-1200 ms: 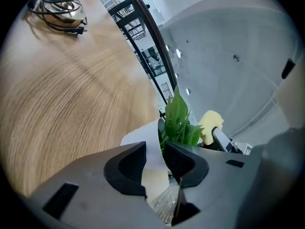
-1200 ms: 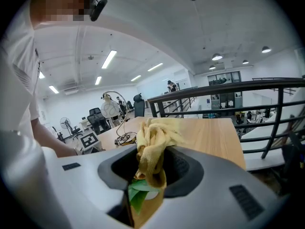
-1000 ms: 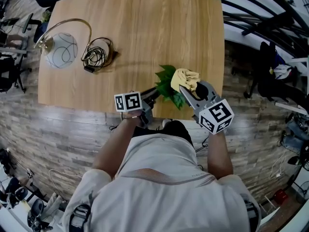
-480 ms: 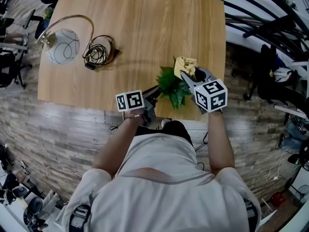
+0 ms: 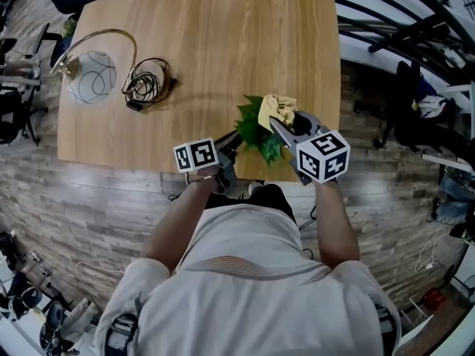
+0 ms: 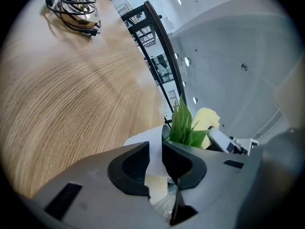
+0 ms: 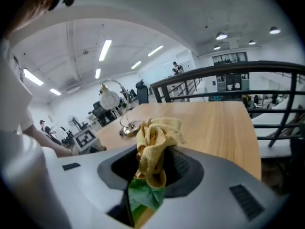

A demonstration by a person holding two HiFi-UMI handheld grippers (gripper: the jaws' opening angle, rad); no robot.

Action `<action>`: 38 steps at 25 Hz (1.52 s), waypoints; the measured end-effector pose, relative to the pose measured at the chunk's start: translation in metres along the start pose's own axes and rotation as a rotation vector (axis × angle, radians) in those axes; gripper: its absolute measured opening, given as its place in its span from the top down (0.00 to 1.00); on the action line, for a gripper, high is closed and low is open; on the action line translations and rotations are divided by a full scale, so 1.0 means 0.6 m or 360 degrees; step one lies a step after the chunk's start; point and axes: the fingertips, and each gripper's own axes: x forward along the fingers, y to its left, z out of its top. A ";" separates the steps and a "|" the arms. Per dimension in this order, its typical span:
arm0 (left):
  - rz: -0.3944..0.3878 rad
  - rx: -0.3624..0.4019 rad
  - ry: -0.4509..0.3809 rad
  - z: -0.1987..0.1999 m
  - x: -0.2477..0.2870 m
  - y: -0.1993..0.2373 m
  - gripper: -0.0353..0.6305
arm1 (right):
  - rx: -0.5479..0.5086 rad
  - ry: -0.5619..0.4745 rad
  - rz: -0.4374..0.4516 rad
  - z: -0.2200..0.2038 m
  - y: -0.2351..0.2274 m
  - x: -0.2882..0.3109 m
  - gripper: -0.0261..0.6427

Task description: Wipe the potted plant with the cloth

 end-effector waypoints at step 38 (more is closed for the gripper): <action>0.0076 0.0000 -0.0023 0.003 -0.003 0.000 0.84 | 0.0442 -0.0031 0.0304 -0.089 0.101 -0.096 0.68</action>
